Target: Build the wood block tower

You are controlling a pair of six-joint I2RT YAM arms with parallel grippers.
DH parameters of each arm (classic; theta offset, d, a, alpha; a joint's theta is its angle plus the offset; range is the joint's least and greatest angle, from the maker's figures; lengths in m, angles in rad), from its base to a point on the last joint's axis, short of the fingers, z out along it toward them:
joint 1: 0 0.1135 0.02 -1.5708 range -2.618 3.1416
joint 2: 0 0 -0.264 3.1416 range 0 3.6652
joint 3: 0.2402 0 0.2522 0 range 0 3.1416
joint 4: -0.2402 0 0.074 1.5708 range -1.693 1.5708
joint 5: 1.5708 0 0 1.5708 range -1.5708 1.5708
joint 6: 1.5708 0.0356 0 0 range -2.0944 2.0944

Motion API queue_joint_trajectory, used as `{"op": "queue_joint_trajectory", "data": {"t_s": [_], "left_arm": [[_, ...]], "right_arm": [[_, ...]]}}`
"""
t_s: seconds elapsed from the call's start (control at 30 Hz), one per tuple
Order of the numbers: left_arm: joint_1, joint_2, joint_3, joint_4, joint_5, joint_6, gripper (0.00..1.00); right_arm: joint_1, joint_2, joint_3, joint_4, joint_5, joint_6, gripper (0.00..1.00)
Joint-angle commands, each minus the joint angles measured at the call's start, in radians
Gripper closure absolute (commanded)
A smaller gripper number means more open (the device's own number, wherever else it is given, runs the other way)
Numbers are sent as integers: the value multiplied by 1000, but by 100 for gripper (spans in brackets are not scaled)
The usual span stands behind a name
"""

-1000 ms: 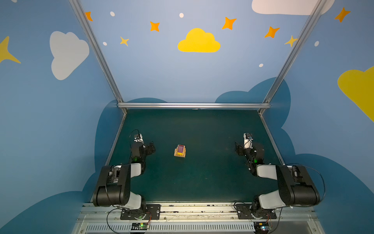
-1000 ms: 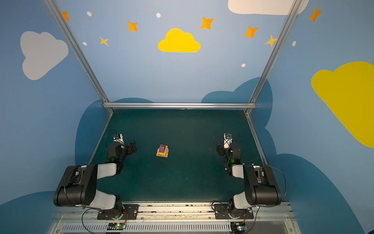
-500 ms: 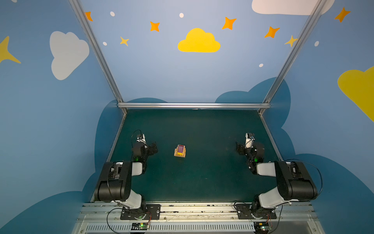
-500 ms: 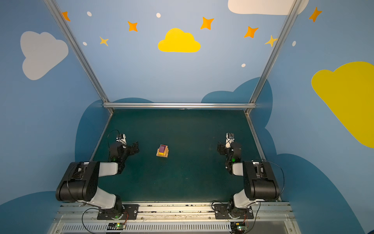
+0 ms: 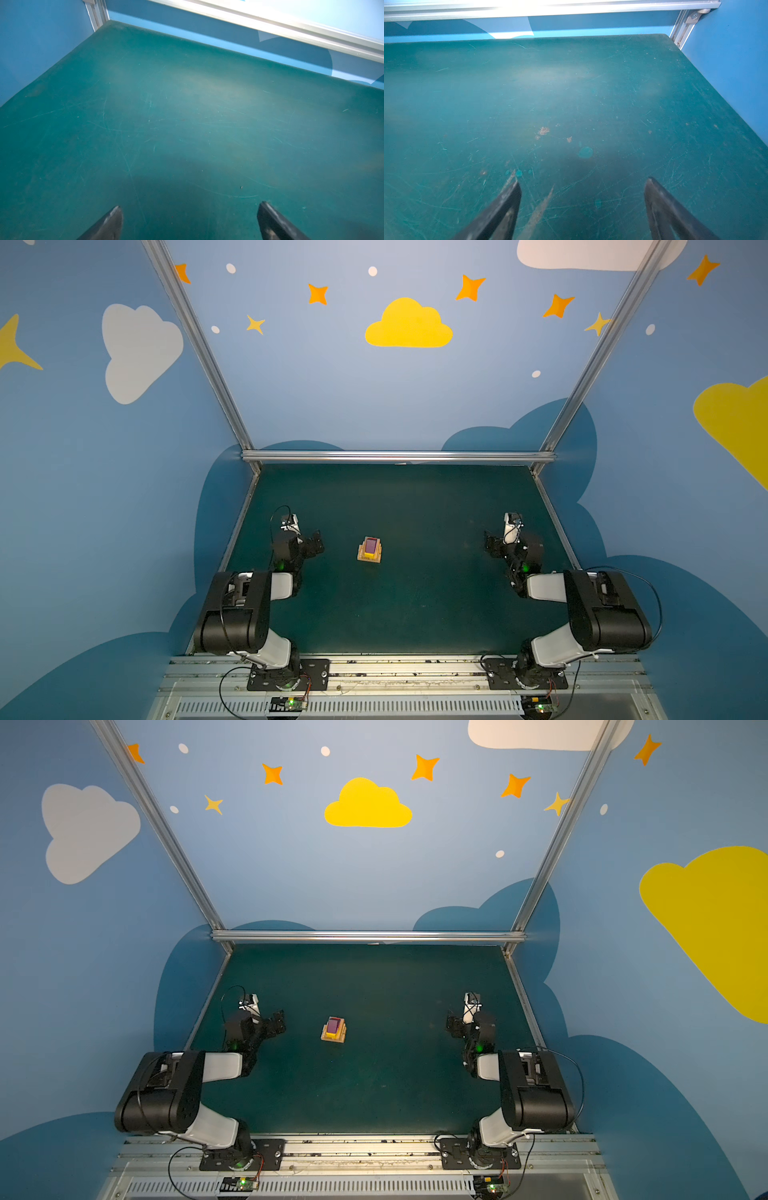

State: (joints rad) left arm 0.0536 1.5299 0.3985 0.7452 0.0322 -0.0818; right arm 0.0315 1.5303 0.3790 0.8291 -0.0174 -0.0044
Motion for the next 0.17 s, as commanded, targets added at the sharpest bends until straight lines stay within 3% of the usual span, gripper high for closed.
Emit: {"op": "queue_joint_trajectory", "data": {"t_s": [0.0, 0.13], "left_arm": [[-6, 1, 20, 10, -18, 16, 0], [-8, -1, 19, 11, -20, 16, 0]], "right_arm": [[-2, -9, 18, -3, 0, 4, 12], [-1, -9, 17, -5, 0, 4, 12]]}}
